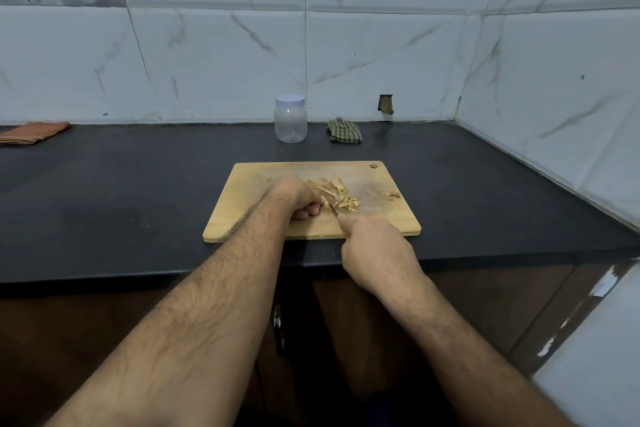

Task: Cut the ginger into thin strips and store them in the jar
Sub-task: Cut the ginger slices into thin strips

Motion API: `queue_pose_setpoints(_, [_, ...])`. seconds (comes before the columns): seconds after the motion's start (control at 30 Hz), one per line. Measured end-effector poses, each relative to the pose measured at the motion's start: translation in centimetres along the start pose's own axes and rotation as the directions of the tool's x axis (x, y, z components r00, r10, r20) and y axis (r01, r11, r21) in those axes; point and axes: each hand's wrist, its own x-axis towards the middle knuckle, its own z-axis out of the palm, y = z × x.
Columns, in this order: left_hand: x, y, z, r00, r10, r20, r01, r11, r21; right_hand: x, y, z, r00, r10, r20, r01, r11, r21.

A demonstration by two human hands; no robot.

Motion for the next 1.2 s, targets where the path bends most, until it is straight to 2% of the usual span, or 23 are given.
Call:
queue_pose_setpoints(0.37, [0.0, 0.1, -0.1, 1.000, 0.005, 0.006, -0.005, 1.000, -0.003, -0.4, 0.1, 0.0, 1.000, 0.012, -0.015, -0.012, 1.000, 0.000])
queue_pose_setpoints(0.67, [-0.1, 0.1, -0.1, 1.000, -0.004, -0.003, 0.004, 1.000, -0.014, 1.6, -0.3, -0.7, 0.998, 0.049, -0.030, -0.047, 0.996, 0.070])
queue_pose_setpoints(1.2, [-0.5, 0.1, -0.1, 1.000, 0.017, -0.001, -0.017, 1.000, 0.019, 3.3, -1.1, -0.7, 1.000, 0.027, -0.011, -0.026, 0.996, 0.081])
